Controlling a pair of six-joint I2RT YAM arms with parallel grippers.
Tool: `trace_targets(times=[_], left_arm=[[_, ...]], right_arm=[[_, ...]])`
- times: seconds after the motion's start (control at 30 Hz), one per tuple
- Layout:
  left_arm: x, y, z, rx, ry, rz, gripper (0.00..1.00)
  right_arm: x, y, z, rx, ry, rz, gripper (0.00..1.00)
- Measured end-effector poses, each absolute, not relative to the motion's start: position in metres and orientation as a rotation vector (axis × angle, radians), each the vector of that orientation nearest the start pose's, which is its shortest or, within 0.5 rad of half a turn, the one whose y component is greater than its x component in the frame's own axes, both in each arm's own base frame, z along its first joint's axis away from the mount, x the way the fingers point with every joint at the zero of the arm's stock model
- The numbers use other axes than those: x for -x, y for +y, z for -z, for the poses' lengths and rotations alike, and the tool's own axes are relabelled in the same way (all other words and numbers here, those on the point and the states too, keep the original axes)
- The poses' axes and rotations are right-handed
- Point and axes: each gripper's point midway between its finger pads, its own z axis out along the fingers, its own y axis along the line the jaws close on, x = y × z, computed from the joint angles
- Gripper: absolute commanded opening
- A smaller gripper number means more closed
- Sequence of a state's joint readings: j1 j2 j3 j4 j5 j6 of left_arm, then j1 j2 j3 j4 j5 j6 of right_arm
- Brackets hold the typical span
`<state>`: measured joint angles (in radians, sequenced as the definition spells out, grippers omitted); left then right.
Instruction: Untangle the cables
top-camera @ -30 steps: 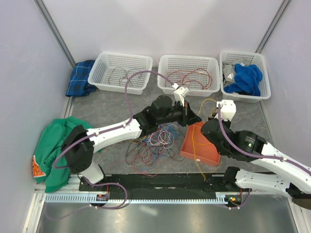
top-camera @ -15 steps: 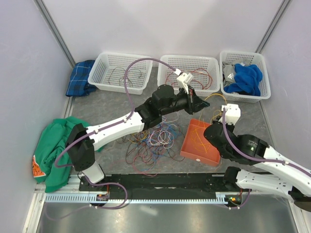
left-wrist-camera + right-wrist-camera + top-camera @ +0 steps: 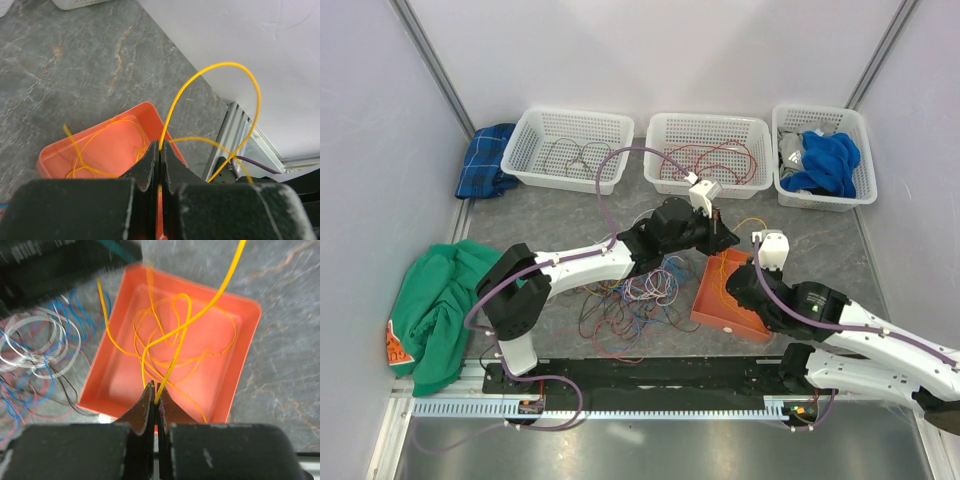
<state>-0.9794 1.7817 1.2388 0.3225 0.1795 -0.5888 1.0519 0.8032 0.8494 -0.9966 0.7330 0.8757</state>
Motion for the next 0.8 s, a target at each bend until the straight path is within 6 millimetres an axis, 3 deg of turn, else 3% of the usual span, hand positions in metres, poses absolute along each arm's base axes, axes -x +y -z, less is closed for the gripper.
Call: trace_targets(times=[0.17,0.27,0.4,0.5,0.63,0.8], left_arm=[[-0.269,-0.478,-0.206,-0.478,1.906,1.186,0.02],[-0.277,-0.475,-0.205,-0.454,1.898,1.143,0.02],[-0.280,-0.477,-0.199,-0.459,1.904,1.119,0.02],[-0.277,-0.482,-0.189,-0.480,1.932,1.101,0.02],[-0.263,-0.484,-0.168,-0.533,1.989,1.057,0.02],[-0.246,-0.485,-0.153,-0.577,2.034,1.001,0.02]], right_arm=[[-0.169,0.123,-0.161,-0.057,2.274,-0.108,0.00],[-0.168,0.126,-0.160,-0.062,2.282,-0.132,0.10],[-0.166,0.128,-0.160,-0.074,2.291,-0.150,0.51],[-0.166,0.128,-0.160,-0.079,2.295,-0.152,0.62],[-0.168,0.126,-0.176,-0.101,2.268,-0.162,0.67],[-0.178,0.120,-0.222,-0.174,2.145,-0.227,0.69]])
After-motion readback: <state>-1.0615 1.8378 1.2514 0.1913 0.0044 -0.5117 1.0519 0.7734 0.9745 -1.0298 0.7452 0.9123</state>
